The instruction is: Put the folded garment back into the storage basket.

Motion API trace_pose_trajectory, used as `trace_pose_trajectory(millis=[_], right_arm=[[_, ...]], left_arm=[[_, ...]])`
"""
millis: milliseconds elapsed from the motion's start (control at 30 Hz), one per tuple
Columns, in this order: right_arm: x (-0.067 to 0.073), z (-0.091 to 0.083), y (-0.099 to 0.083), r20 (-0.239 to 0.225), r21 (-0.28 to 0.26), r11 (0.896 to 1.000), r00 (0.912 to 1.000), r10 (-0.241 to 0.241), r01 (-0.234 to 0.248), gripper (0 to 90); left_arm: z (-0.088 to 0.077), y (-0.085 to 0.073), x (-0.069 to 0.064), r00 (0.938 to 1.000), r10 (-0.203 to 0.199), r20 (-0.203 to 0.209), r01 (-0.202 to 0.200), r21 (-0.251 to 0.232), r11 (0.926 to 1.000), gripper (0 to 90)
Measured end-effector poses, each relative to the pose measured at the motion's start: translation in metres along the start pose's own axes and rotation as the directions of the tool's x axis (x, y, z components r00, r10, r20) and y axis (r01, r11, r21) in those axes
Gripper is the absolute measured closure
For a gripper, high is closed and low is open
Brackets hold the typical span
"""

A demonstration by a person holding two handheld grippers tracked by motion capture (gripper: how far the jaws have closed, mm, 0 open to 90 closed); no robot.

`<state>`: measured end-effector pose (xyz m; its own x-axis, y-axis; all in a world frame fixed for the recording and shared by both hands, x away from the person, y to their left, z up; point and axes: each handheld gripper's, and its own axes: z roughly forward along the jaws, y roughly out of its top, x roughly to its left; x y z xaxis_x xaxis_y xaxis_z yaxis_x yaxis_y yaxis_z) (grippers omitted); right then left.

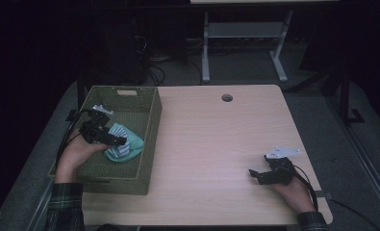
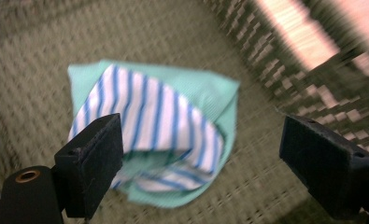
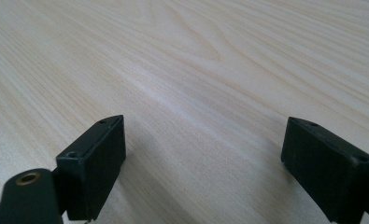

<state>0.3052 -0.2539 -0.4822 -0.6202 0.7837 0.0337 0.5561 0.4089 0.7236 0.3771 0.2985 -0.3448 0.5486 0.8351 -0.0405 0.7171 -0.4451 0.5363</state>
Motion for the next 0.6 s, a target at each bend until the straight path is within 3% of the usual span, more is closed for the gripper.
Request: trace_pose_trajectory(millis=[167, 267, 600], right_arm=[[0.001, 0.0, 0.0, 0.002, 0.003, 1.0, 1.0, 0.007, -0.007, 13.5], [0.0, 0.0, 0.0, 0.003, 0.0, 1.0, 1.0, 0.003, -0.003, 13.5], [0.0, 0.0, 0.0, 0.004, 0.0, 1.0, 1.0, 0.004, -0.004, 13.4]], left_arm=[[-0.001, 0.012, -0.015, 0.9993, 0.007, 0.037, -0.006, -0.047, 0.9989, 13.1], [0.003, 0.018, -0.026, 0.9984, 0.028, 0.05, -0.026, -0.047, 0.9986, 13.1], [0.015, 0.035, -0.065, 0.9903, 0.079, 0.115, -0.068, -0.097, 0.993, 13.1]])
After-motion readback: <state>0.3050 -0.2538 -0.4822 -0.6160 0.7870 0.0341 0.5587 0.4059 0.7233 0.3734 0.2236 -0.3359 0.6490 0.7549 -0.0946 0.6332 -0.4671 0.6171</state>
